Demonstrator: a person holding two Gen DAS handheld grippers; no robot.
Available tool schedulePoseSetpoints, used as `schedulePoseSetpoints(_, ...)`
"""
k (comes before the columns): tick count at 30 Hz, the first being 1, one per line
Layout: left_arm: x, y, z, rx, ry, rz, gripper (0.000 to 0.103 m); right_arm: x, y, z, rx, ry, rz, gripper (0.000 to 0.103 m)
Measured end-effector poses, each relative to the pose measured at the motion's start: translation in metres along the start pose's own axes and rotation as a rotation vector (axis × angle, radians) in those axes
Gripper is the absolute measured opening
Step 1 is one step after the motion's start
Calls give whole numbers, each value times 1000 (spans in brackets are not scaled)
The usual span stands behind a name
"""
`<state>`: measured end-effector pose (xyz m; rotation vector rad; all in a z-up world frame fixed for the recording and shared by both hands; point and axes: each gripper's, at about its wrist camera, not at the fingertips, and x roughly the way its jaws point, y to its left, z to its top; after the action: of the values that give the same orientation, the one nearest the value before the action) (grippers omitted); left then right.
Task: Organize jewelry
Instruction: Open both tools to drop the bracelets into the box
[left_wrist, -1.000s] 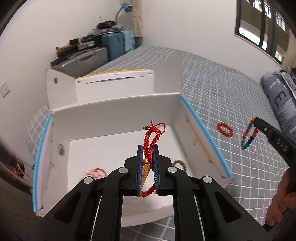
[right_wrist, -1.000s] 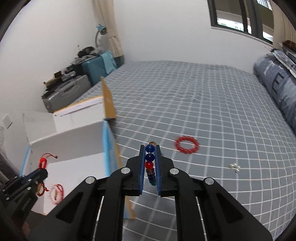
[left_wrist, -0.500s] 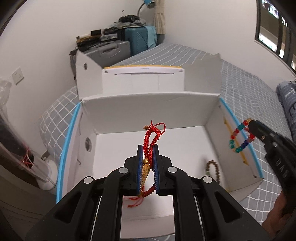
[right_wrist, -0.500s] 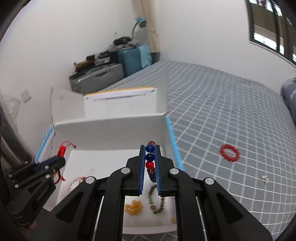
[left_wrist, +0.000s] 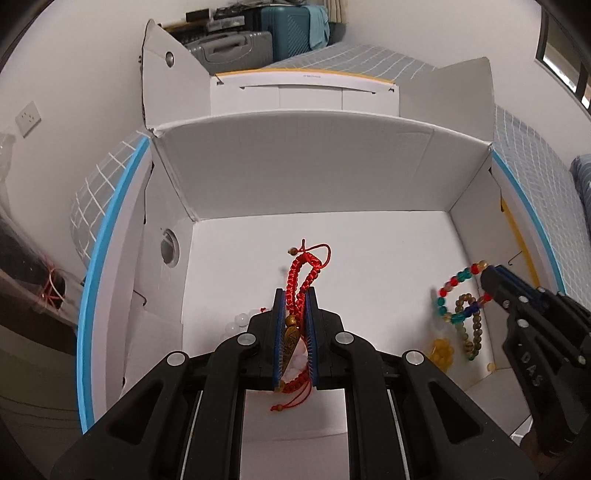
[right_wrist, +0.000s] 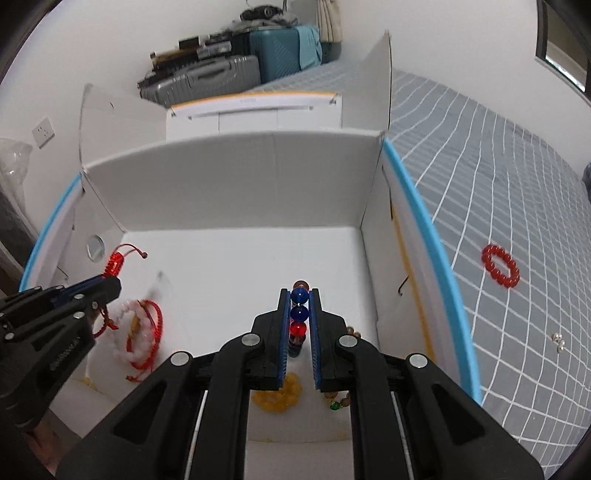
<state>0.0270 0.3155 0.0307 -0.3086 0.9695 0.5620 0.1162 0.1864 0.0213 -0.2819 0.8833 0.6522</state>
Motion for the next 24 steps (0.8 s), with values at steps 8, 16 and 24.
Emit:
schedulePoseSetpoints(8,-2,1,-5,-5,13,16,14,0,-3,1,17,12,1,11)
schedulePoseSetpoints(16,-14,4,-1,-32,-28,16,40,-11,-5,3,27,-34,-17,32)
schedulePoseSetpoints(24,-29,0,0,-33,-76,29,69,-42,-24,3,72,-130,-46,64)
